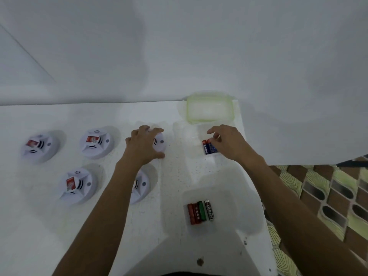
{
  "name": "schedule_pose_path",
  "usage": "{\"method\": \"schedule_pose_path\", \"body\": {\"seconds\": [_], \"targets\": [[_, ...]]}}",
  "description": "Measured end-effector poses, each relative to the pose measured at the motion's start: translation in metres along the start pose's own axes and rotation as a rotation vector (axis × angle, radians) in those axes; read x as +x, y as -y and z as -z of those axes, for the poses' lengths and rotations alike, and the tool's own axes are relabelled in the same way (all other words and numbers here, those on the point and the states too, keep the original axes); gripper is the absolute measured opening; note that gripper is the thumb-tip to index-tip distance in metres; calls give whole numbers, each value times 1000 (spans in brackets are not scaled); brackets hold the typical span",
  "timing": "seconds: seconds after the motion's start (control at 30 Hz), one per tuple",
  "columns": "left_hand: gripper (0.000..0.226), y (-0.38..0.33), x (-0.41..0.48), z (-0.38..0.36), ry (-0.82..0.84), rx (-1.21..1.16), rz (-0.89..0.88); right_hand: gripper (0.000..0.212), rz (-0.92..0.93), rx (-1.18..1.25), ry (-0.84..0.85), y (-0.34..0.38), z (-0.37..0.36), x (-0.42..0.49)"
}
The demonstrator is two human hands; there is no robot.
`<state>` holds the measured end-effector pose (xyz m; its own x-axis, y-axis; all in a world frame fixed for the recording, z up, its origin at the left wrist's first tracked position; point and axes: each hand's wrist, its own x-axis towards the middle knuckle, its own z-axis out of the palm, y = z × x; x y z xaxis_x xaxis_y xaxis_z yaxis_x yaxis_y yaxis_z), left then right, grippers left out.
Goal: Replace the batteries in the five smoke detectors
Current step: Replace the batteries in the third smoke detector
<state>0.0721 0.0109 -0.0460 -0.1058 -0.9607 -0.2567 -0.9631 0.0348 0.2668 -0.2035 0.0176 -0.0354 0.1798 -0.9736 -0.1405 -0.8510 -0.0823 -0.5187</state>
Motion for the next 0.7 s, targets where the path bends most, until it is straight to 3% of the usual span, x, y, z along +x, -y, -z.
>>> {"method": "schedule_pose_path", "body": {"seconds": [0.33,0.6,0.7], "targets": [[102,-7,-14,17,-198,-270,-160,23,-8,105,-34,12,1,-8],[93,-34,-43,45,-277,-523,-391,20,15,440,-134,49,9,-29],[92,-44,-55,50,-258,-638,-437,33,6,606,-103,64,12,-38]]}}
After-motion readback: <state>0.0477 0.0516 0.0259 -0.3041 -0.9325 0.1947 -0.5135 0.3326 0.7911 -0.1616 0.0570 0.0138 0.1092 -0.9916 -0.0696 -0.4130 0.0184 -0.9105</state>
